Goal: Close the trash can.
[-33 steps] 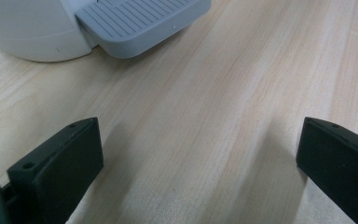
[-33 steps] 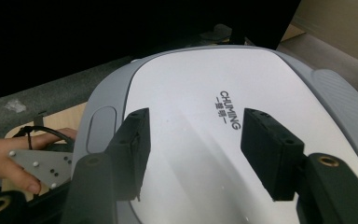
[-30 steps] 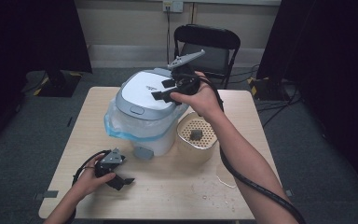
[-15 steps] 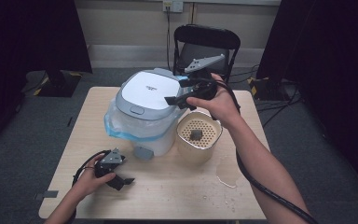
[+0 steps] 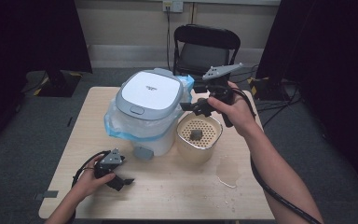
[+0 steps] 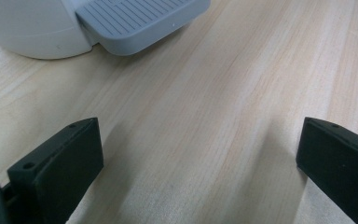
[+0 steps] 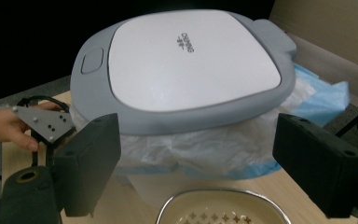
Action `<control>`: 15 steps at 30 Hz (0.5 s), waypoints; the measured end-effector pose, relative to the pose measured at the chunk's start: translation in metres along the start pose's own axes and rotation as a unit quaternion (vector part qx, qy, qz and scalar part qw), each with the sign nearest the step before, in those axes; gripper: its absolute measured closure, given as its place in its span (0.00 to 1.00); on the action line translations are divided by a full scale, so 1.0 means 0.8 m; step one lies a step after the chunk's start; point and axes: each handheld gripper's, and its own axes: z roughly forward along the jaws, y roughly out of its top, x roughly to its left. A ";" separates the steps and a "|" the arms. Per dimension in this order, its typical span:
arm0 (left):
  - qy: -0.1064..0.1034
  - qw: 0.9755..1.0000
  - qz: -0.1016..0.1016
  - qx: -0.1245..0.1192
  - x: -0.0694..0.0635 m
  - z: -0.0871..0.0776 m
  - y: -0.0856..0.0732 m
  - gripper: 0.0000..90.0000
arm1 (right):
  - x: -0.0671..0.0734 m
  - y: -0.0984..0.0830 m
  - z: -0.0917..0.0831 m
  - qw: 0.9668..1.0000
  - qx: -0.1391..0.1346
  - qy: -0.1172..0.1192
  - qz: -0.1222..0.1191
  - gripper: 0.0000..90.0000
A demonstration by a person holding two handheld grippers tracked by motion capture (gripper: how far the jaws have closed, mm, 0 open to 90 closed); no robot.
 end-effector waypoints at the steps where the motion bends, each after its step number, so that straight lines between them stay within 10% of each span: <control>1: 0.000 1.000 0.000 0.000 0.000 0.000 0.000 0.00 | 0.000 -0.008 -0.002 1.000 0.000 0.005 -0.001 0.16; 15: 0.004 1.000 -0.001 -0.004 0.000 0.001 0.000 0.00 | -0.003 -0.043 -0.011 1.000 0.009 -0.006 0.002 0.16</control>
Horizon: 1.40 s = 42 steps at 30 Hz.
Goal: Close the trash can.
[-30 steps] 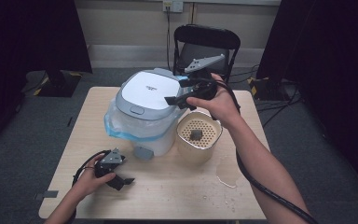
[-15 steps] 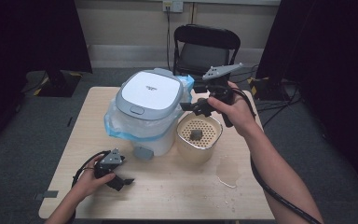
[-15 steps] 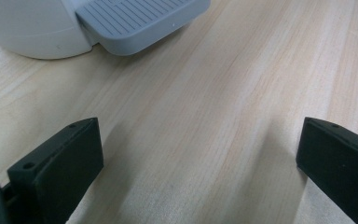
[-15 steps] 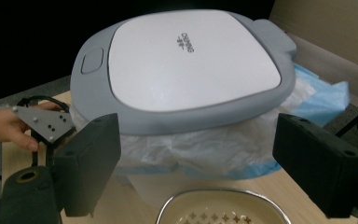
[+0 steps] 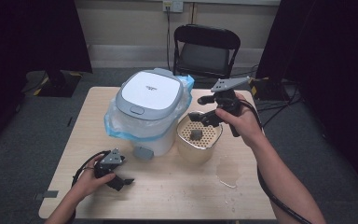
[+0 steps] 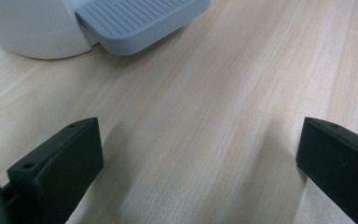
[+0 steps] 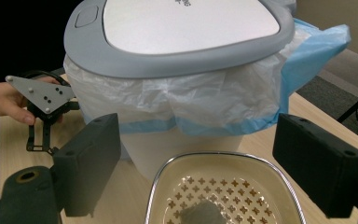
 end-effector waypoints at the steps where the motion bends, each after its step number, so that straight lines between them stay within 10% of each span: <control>1: 0.000 1.000 0.000 0.000 0.000 0.000 0.000 0.00 | 0.000 -0.002 -0.001 1.000 0.001 -0.002 0.001 0.16; 42: -0.001 1.000 0.002 0.003 0.000 0.000 0.000 0.00 | 0.000 -0.123 -0.022 0.999 0.036 -0.015 0.021 0.16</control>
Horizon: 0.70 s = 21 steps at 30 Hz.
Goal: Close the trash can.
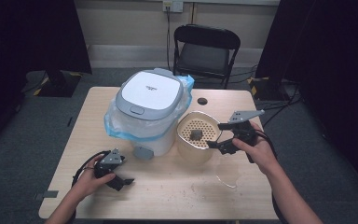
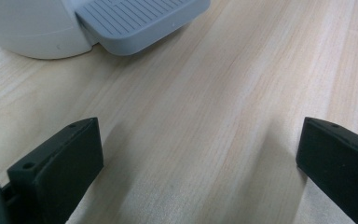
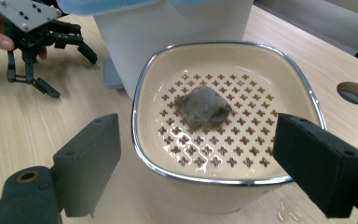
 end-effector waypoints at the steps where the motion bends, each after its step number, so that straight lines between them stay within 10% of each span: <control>1: 0.000 1.000 0.000 0.000 0.000 0.000 0.000 0.00 | 0.000 0.000 0.000 1.000 0.000 0.000 0.000 0.16; 21: 0.000 1.000 0.000 0.000 0.000 0.000 0.000 0.00 | -0.001 -0.069 0.001 0.999 0.026 -0.015 0.013 0.16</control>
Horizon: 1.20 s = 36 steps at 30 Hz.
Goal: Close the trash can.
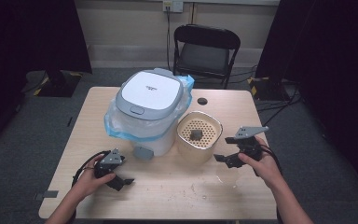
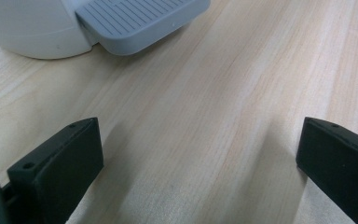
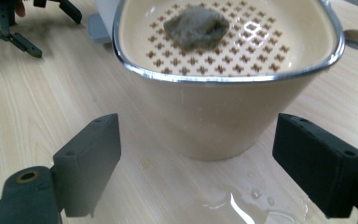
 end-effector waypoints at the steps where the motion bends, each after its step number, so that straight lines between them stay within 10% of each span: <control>1: 0.000 1.000 0.000 0.000 0.000 0.000 0.000 0.00 | 0.000 -0.007 0.001 1.000 0.001 -0.001 0.004 0.16; 36: 0.002 1.000 0.000 0.001 0.000 0.000 0.000 0.00 | 0.000 -0.083 0.014 0.998 0.044 -0.020 0.029 0.16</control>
